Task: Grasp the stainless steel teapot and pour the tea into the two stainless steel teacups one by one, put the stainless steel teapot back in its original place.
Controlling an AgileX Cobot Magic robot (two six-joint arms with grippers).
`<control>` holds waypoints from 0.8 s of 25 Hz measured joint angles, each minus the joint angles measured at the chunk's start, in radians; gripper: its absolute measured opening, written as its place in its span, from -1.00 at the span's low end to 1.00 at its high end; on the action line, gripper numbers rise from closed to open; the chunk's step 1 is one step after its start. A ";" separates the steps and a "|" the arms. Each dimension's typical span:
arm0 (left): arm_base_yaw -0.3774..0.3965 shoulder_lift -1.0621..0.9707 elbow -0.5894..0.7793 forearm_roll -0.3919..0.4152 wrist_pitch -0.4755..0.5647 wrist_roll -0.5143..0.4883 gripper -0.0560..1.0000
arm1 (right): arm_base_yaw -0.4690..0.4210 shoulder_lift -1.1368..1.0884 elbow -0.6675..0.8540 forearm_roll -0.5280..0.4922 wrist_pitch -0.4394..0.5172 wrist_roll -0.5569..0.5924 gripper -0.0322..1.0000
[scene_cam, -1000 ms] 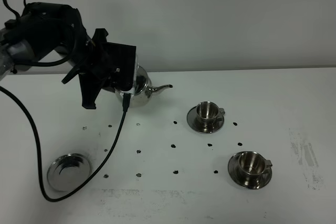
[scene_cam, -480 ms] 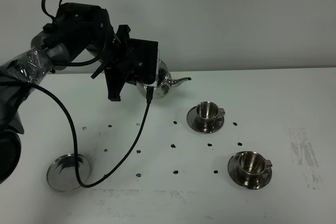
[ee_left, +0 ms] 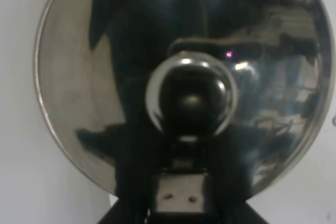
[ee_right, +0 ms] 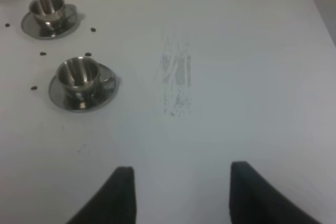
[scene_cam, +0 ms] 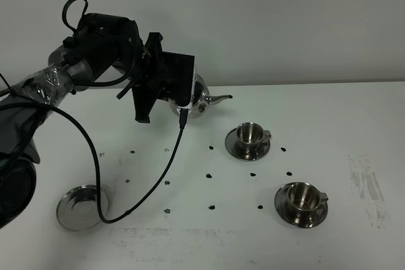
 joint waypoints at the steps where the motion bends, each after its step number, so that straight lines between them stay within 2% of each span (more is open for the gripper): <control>1: -0.002 0.006 0.000 0.011 -0.007 0.001 -0.42 | 0.000 0.000 0.000 0.000 0.000 0.000 -0.11; 20: -0.068 0.071 0.000 0.018 -0.131 0.002 -0.42 | 0.000 0.000 0.000 0.000 0.000 0.000 -0.11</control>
